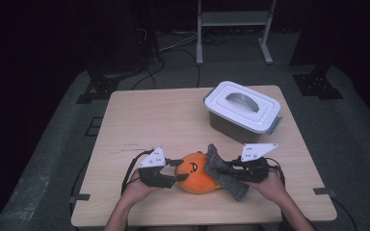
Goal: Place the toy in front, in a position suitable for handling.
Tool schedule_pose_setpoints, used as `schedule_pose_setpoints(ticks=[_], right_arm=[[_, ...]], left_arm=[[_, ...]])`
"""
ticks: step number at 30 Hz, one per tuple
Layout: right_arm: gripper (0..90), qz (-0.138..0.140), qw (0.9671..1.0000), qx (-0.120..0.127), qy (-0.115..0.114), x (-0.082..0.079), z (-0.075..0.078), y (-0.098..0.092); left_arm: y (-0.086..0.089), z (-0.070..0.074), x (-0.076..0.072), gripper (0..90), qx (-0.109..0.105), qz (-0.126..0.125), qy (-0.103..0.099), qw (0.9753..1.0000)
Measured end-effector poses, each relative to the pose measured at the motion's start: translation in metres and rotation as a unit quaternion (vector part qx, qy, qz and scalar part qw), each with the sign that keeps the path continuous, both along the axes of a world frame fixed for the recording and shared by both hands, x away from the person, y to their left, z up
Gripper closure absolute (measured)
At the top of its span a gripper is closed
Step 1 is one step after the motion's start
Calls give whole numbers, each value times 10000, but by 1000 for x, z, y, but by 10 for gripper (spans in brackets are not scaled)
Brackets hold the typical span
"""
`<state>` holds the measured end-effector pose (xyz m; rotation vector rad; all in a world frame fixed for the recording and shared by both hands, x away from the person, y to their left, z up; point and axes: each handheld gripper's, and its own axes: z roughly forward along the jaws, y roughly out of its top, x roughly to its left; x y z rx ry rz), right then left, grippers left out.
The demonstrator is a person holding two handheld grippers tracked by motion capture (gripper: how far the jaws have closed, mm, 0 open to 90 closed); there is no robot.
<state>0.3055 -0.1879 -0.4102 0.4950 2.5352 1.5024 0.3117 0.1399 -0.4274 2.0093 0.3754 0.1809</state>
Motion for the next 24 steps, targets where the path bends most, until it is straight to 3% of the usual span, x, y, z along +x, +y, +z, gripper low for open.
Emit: schedule_pose_setpoints(ticks=[3,8,18,21,24], right_arm=[[764,173,9996,-50,-230,-8,9,14],[764,412,9964,-599,-430,-14,1,33],[764,133,9956,-887,-281,-19,-10,5],[764,120,9960,-818,-339,-23,-4,3],[764,262,9954,-765,-515,-25,7,13]], left_arm=[[-3,-1,1,466,-55,64,65,9999],[-1,-2,2,460,-30,90,118,9999],[-1,-2,4,458,-60,168,142,9997],[-3,-2,4,458,-72,194,138,9997],[-4,-2,4,457,-91,206,129,9997]])
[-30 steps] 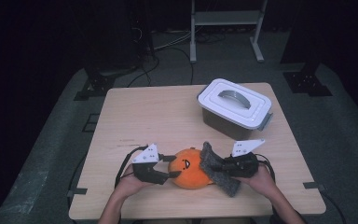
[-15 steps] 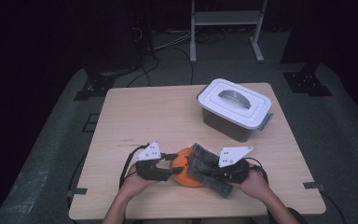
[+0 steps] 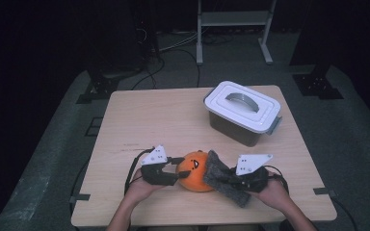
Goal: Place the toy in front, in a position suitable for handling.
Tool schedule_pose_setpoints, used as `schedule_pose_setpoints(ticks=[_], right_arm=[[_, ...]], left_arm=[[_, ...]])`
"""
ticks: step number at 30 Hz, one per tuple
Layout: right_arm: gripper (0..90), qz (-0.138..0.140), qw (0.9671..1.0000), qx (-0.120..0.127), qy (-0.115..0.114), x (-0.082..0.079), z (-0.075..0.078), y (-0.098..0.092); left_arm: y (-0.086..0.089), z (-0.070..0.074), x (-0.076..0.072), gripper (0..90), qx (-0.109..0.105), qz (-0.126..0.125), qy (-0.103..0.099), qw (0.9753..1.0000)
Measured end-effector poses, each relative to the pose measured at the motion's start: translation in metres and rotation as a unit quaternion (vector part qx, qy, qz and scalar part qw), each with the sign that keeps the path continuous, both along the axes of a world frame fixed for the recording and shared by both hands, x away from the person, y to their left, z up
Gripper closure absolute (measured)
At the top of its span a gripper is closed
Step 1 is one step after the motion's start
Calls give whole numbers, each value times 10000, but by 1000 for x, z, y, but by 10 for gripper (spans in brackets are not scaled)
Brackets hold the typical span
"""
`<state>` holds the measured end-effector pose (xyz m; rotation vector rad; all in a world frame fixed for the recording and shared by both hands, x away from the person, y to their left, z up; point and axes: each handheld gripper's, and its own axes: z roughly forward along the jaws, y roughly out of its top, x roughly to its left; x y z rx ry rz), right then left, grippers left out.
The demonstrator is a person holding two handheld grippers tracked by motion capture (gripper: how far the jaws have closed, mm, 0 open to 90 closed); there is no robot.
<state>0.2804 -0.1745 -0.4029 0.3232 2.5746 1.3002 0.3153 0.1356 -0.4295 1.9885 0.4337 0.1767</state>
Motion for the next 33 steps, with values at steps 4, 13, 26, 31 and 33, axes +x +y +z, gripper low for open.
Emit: schedule_pose_setpoints(ticks=[4,13,26,31,33], right_arm=[[764,181,9997,-88,-114,0,5,17],[764,221,9995,-189,125,0,-12,13],[764,-133,9987,399,300,29,13,-13],[763,-128,9987,276,415,54,17,-1],[764,-87,9983,168,551,61,12,4]], left_arm=[[0,0,0,456,14,16,-7,10000],[1,-1,-1,452,23,-39,1,10000],[0,-2,-3,446,81,-358,-91,9993],[1,-2,-4,436,97,-434,-100,9990],[1,-2,-4,432,108,-446,-84,9989]])
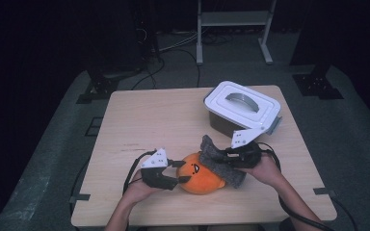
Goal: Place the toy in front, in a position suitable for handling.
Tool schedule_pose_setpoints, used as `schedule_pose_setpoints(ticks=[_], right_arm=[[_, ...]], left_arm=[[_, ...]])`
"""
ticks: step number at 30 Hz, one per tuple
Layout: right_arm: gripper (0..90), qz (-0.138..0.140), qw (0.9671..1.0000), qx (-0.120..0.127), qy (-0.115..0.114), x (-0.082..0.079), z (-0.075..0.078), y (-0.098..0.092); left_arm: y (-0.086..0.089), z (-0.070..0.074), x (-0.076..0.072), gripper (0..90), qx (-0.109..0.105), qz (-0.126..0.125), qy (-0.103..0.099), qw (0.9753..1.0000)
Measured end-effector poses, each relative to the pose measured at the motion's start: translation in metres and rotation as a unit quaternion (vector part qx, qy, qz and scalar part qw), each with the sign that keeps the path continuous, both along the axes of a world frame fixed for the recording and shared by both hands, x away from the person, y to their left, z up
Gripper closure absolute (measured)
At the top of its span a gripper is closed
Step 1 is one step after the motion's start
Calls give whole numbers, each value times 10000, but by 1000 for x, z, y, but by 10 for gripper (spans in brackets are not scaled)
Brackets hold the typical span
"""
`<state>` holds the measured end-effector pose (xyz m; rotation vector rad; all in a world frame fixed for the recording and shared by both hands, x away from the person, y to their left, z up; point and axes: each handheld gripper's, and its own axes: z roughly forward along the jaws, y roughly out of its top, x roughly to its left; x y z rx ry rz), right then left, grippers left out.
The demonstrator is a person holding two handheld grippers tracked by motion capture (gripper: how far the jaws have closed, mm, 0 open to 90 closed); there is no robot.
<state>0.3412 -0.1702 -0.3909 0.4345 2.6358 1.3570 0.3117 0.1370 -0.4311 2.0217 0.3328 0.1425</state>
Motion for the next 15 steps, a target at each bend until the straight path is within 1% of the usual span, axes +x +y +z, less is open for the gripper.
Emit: schedule_pose_setpoints(ticks=[2,3,4,6,9,15], right_arm=[[762,68,9998,-100,156,3,-6,4],[761,120,9995,-105,286,3,-10,5],[761,164,9993,-68,343,2,-13,6],[762,159,9991,6,395,-1,-15,4],[763,210,9990,-2,391,-8,-16,1],[763,303,9988,10,374,-25,-20,-1]], left_arm=[[1,0,1,426,13,-16,11,10000],[1,0,1,422,31,-31,18,10000],[1,0,1,420,33,-34,21,10000],[1,0,1,416,22,-27,27,10000],[1,1,2,410,-17,9,66,10000],[2,1,3,397,39,95,63,9999]])
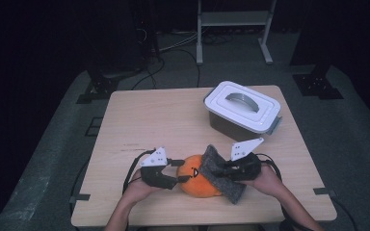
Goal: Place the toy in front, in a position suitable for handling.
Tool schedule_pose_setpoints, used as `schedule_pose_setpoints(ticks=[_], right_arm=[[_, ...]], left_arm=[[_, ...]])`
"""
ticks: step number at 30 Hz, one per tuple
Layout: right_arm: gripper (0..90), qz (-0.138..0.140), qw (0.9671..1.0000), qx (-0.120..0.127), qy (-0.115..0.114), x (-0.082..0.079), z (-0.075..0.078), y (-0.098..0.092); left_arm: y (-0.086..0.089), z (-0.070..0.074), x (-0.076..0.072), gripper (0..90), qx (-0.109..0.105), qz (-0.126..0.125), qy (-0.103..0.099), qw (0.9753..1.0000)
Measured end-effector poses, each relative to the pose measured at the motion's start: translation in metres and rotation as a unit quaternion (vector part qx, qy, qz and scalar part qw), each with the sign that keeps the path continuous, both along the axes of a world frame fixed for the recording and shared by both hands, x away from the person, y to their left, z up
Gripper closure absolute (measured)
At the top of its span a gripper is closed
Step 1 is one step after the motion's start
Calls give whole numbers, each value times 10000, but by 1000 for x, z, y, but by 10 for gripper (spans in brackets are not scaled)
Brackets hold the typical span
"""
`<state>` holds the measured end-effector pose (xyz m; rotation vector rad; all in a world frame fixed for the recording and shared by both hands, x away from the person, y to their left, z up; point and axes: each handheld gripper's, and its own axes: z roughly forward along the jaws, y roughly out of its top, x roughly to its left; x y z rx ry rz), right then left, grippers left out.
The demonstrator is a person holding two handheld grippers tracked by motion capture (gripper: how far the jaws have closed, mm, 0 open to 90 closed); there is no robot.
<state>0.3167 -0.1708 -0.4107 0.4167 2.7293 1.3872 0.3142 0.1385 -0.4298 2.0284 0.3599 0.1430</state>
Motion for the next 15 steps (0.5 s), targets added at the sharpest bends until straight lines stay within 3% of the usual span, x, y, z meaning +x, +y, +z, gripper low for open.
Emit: schedule_pose_setpoints(ticks=[9,12,15], right_arm=[[765,119,9999,60,-2,-15,-6,2],[768,132,9999,35,3,-14,-3,1],[770,76,9999,59,-137,-11,4,0]], left_arm=[[-5,3,-1,321,-55,57,207,9998],[-6,2,-4,365,0,9,124,9999],[-7,2,-5,376,70,4,86,9999]])
